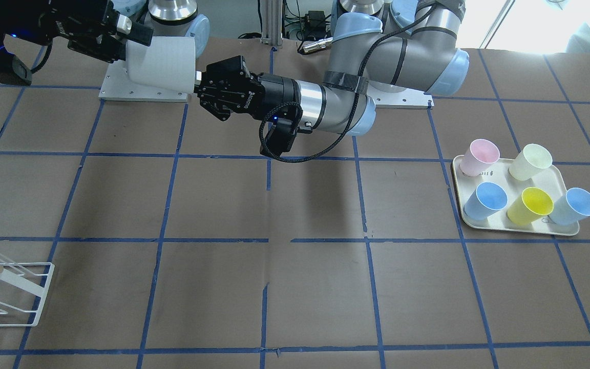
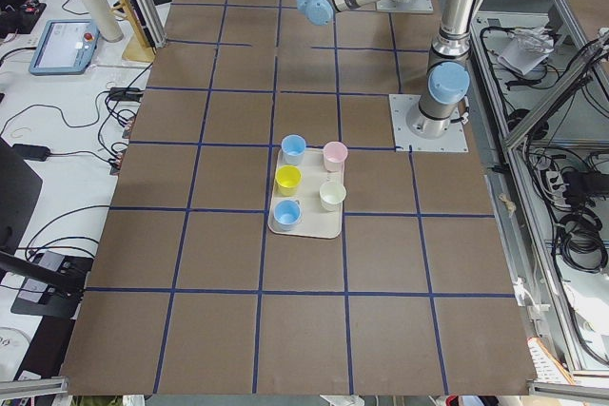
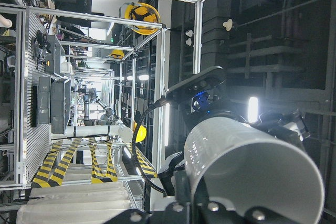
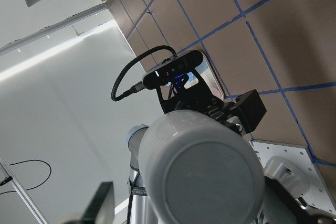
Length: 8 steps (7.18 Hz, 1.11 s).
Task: Transfer IKEA cup to right arm and place on rack
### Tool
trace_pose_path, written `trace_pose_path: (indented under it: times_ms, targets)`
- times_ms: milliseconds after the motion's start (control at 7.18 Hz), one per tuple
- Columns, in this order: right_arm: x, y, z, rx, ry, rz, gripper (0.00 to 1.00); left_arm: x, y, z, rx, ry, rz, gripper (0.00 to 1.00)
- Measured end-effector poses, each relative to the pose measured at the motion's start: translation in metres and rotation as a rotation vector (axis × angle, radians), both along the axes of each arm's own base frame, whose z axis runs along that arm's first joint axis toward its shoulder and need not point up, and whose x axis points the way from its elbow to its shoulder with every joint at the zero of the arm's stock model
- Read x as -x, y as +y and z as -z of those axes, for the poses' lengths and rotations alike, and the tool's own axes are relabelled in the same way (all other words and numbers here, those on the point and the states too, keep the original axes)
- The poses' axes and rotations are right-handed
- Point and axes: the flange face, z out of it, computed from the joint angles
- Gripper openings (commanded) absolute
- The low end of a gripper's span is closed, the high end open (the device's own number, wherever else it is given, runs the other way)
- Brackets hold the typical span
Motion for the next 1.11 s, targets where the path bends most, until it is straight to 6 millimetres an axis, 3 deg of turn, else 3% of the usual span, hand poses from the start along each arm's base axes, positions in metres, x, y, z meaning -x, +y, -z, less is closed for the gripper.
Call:
trace_pose_path:
  times_ms: [279, 418, 836, 1115]
  targets:
    - [0.0009, -0.0029, 0.0107, -0.015, -0.007, 0.002, 1.00, 0.0013, 0.0006, -0.0005, -0.002, 0.005, -0.001, 0.00]
    - [0.0012, -0.0037, 0.0141, -0.020, -0.008, 0.002, 0.95, 0.0028, 0.0009, -0.0023, -0.001, 0.015, -0.007, 0.00]
    - [0.0015, -0.0046, 0.0152, -0.032, -0.012, 0.011, 0.92, 0.0062, 0.0024, -0.0036, 0.005, 0.030, -0.010, 0.00]
    - [0.0023, -0.0057, 0.0144, -0.031, -0.021, 0.022, 0.78, 0.0064, 0.0027, -0.0028, 0.003, 0.029, -0.010, 0.00]
